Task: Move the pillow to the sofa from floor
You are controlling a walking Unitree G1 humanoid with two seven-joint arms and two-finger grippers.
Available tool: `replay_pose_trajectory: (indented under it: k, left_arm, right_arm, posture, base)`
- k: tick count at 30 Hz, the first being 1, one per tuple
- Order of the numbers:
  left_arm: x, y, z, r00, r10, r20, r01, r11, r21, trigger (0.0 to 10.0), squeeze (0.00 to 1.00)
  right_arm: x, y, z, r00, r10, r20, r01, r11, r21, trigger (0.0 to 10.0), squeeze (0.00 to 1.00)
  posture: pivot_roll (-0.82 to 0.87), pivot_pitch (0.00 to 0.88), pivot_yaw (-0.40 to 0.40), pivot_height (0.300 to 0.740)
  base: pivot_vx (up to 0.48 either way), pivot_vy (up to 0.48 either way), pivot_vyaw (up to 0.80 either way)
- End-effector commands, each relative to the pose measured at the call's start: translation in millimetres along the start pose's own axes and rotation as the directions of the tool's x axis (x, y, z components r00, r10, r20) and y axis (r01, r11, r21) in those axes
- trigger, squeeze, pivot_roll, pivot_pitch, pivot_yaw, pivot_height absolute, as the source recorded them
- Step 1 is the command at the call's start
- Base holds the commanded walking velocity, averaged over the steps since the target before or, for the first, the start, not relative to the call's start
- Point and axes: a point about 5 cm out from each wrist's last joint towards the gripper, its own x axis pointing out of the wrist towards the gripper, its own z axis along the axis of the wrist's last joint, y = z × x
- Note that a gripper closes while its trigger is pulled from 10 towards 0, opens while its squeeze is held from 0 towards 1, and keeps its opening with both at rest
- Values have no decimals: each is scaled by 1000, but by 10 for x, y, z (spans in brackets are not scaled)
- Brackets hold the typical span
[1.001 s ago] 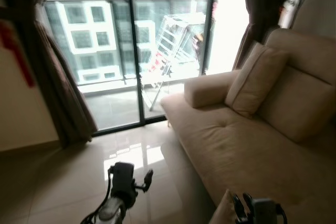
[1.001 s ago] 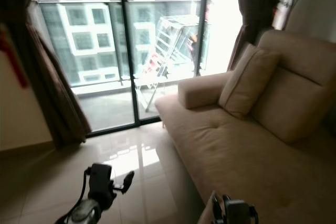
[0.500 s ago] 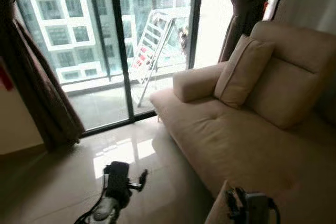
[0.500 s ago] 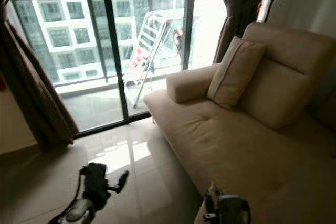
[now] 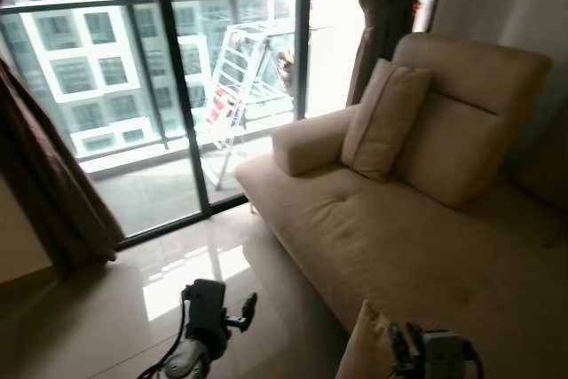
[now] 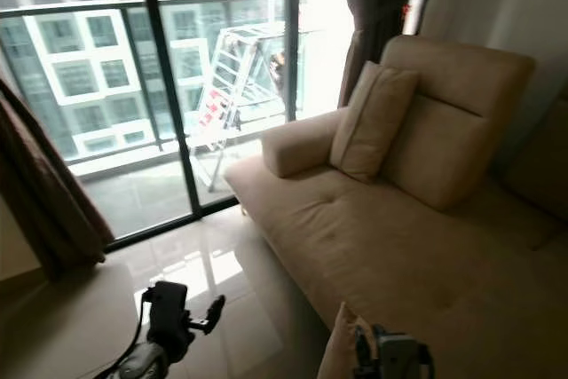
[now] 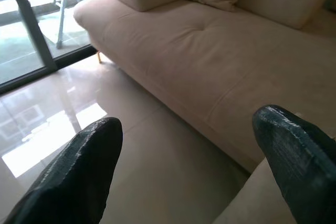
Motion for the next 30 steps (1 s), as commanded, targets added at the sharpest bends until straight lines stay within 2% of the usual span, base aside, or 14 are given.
replay_pose_trajectory:
  k: [1,17,20,30]
  left_arm:
    - [-36,90,-43,999,21,-27,-21,1000,13,10000,0]
    - [-34,80,-43,999,17,-28,-17,1000,19,10000,0]
    - [-34,73,-48,999,15,-30,-15,1000,14,10000,0]
    - [-35,63,-48,1000,6,-27,-5,1000,17,10000,0]
  right_arm:
    - [-15,78,-47,1000,10,-18,-10,999,31,10000,0]
    - [-19,73,-50,1000,9,-17,-8,1000,28,10000,0]
    - [-20,72,-48,1000,9,-15,-9,1000,28,10000,0]
    - [-22,76,-41,1000,10,-13,-10,1000,24,10000,0]
  posture:
    - [74,0,53,740]
    - [72,0,51,740]
    - [72,0,50,740]
    - [69,0,50,740]
  base:
    - [0,0,-756]
    - [0,0,-755]
    - [0,480,-756]
    - [0,0,-740]
